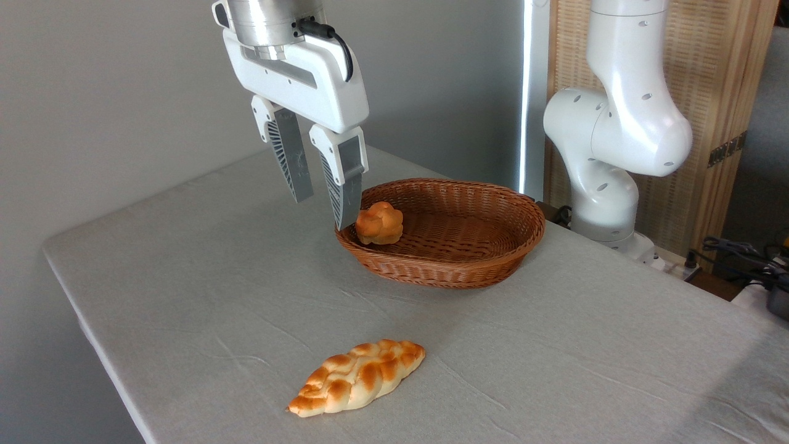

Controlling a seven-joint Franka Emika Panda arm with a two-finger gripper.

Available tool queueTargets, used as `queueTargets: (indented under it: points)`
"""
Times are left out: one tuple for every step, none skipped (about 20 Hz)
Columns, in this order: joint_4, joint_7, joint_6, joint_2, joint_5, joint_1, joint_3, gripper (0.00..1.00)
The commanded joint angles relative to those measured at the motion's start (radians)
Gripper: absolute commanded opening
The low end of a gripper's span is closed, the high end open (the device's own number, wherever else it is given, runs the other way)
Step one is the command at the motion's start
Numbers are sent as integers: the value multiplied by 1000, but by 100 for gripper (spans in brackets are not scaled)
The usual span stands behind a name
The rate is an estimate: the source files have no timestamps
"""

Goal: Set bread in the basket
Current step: 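Move the open gripper from above the basket down to the braided loaf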

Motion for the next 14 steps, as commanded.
queueTargets:
  points:
    - [-37,19,-2,-33,6,-5,9,100]
    - [-53,20,-1,-44,6,-5,9,100]
    - [-73,20,5,-61,7,-5,9,100]
    - [-87,20,11,-70,7,-5,9,100]
    - [-90,20,12,-73,10,-5,7,100]
    - [-90,20,13,-73,12,-5,7,100]
    - [-90,20,13,-75,12,-5,9,100]
    - [-99,21,21,-75,13,-5,9,100]
    - [-116,26,45,-79,18,-5,9,100]
    - [-155,27,98,-99,33,-5,9,100]
    - [-235,29,176,-133,59,-7,9,100]
    - [-317,27,261,-170,93,-7,9,100]
    - [-391,27,330,-193,113,-8,9,100]
    - [-465,27,396,-202,124,-10,9,100]
